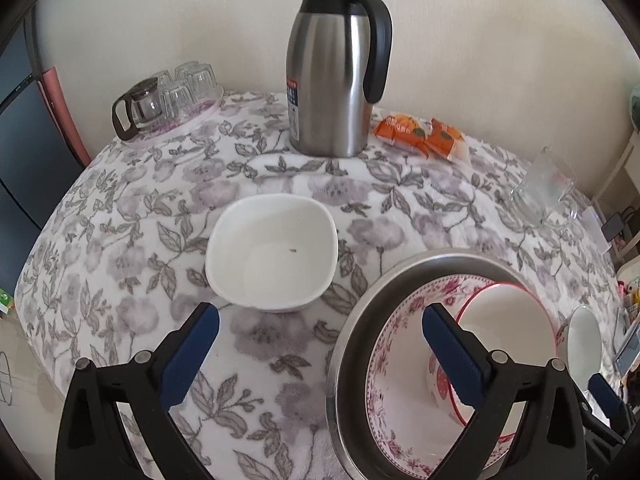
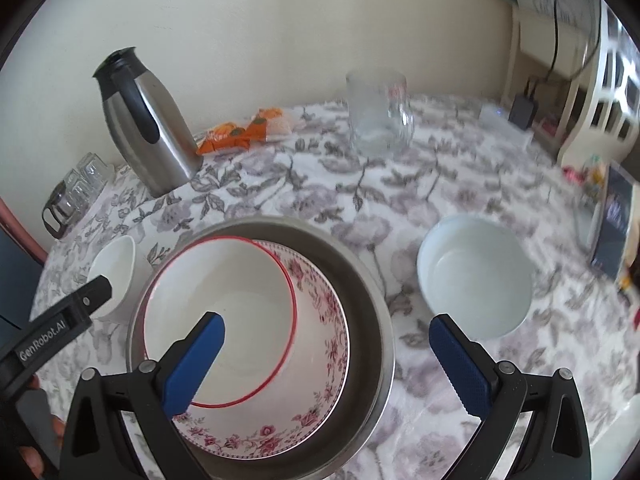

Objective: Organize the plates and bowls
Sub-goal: 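Withdraw both tools up from the basin, then move both tools to the white square bowl's rim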

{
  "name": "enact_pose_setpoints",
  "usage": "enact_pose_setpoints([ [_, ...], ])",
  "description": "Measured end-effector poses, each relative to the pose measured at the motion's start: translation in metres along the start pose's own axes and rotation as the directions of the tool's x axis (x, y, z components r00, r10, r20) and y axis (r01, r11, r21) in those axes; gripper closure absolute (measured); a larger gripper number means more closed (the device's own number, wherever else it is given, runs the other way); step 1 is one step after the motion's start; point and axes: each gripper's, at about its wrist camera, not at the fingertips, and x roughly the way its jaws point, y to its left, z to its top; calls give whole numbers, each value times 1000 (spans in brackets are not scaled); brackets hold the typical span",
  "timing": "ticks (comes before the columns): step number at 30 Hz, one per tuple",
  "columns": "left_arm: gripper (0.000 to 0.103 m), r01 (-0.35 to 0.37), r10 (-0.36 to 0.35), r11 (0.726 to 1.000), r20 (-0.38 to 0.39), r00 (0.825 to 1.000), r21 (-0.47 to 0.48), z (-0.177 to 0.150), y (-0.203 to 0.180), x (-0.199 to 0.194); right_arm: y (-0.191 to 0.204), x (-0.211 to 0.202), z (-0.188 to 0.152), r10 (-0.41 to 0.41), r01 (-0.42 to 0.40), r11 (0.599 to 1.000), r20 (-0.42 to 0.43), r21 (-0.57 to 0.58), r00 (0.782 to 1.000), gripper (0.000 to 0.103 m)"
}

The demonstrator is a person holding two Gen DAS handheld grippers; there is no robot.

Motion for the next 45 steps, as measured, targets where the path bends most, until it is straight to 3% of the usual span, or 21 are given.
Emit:
enact_pose_setpoints([
  [5,2,-23,23,1000,32,999,-4,4,5,-10,9,-13,2,57,-56,998,61,-19,996,0],
  [10,2,-59,60,998,44,997,-28,8,25,-15,21,-17,3,44,-39,998,81,-54,996,0],
  [24,2,-132,129,972,-28,991,-193,5,111,-9,80,-20,-12,131,-121,981,61,-149,989,0],
  [38,2,-117,106,948,-54,993,-297,-1,166,-3,135,-20,-24,184,-168,954,44,-249,982,0],
  [45,2,-65,50,935,-51,997,-347,0,184,8,155,-17,-26,203,-184,933,29,-309,979,0],
])
